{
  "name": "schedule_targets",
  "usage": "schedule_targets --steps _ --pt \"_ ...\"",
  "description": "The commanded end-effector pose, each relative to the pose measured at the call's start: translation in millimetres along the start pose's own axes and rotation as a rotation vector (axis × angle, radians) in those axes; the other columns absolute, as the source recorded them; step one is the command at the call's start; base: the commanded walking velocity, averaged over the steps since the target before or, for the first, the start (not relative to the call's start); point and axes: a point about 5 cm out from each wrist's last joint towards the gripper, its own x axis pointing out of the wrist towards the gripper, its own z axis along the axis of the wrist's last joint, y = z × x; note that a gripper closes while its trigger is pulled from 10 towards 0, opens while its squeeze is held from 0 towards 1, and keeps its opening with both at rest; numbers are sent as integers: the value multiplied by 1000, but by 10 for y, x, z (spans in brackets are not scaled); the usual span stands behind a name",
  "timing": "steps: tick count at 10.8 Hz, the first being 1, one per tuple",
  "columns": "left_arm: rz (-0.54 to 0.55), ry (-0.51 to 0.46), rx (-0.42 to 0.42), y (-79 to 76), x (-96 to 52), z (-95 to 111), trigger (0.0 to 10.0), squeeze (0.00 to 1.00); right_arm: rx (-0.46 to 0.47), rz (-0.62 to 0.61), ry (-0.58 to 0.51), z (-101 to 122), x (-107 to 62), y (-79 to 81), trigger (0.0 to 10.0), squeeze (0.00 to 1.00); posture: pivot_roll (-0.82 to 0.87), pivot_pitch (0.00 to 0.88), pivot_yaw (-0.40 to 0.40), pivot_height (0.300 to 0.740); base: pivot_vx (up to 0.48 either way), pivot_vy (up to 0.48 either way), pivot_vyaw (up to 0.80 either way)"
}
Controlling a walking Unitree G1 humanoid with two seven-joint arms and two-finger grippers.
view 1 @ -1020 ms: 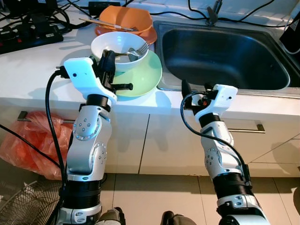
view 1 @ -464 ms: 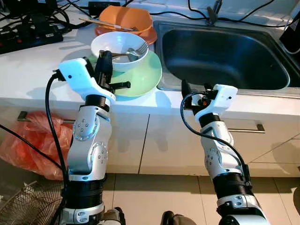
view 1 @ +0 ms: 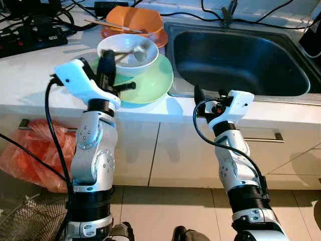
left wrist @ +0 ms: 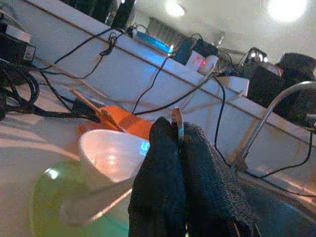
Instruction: Kitchen organization
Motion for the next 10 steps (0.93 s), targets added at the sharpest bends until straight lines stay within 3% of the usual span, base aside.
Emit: schedule_targets --steps 1,7,10 --pt "-20 -64 -17 -63 24 120 10000 0 14 -21 46 -79 -28 -36 10000 0 111 143 -71 740 0 0 0" --pt "4 -105 -22 -65 80 164 10000 0 14 -24 47 -84 -33 -39 10000 0 110 143 -70 740 0 0 0" --pt "-19 -68 -6 -108 112 101 10000 0 15 -23 48 -87 -36 -36 10000 0 111 144 -68 740 0 0 0"
